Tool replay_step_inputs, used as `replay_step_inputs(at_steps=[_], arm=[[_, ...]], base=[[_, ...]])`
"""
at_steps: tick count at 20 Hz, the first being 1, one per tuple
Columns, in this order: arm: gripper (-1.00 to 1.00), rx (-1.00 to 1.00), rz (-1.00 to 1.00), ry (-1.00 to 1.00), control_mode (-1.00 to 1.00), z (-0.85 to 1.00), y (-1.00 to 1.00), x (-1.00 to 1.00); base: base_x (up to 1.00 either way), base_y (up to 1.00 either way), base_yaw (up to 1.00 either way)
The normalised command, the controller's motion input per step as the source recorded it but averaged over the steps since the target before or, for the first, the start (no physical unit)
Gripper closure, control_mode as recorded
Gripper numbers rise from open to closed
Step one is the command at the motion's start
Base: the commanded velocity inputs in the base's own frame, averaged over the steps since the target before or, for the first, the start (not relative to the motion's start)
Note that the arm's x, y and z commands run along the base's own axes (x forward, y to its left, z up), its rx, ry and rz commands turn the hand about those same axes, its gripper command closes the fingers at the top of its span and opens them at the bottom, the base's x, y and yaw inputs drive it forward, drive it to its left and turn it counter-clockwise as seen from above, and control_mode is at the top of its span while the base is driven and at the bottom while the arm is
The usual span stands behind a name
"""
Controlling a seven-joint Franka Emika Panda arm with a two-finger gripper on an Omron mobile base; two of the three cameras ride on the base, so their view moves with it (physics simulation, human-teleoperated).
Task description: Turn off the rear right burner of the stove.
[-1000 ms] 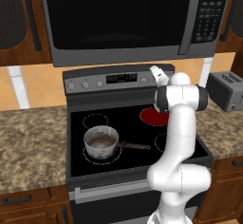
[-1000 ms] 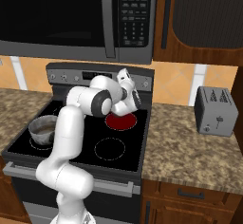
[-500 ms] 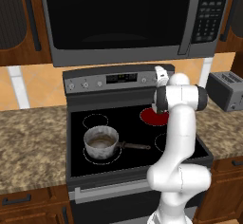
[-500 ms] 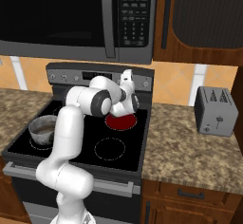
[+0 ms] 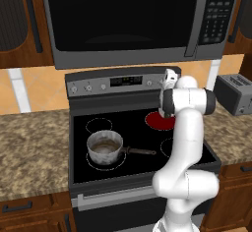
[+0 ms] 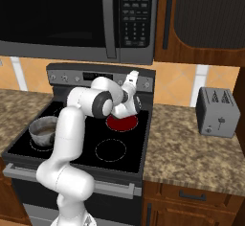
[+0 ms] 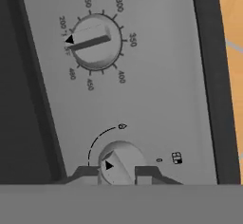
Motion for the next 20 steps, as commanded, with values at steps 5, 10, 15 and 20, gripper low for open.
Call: replay_step_inputs(at_steps=[5, 10, 15, 20], arm=[[1.0, 0.39, 0.0, -0.21, -1.0, -0.29, -0.22, -0.14], [1.0, 0.38, 0.0, -0.21, -1.0, -0.26, -0.19, -0.13], [1.0, 0.37, 0.0, -0.21, -1.0, -0.22, -0.13, -0.1], [1.0, 0.35, 0.0, -0.23, -1.0, -0.17, -0.08, -0.08]], base=[[0.0, 0.0, 0.0], [0.0, 0.0, 0.0], [0.0, 0.0, 0.0], [0.0, 0.0, 0.0]])
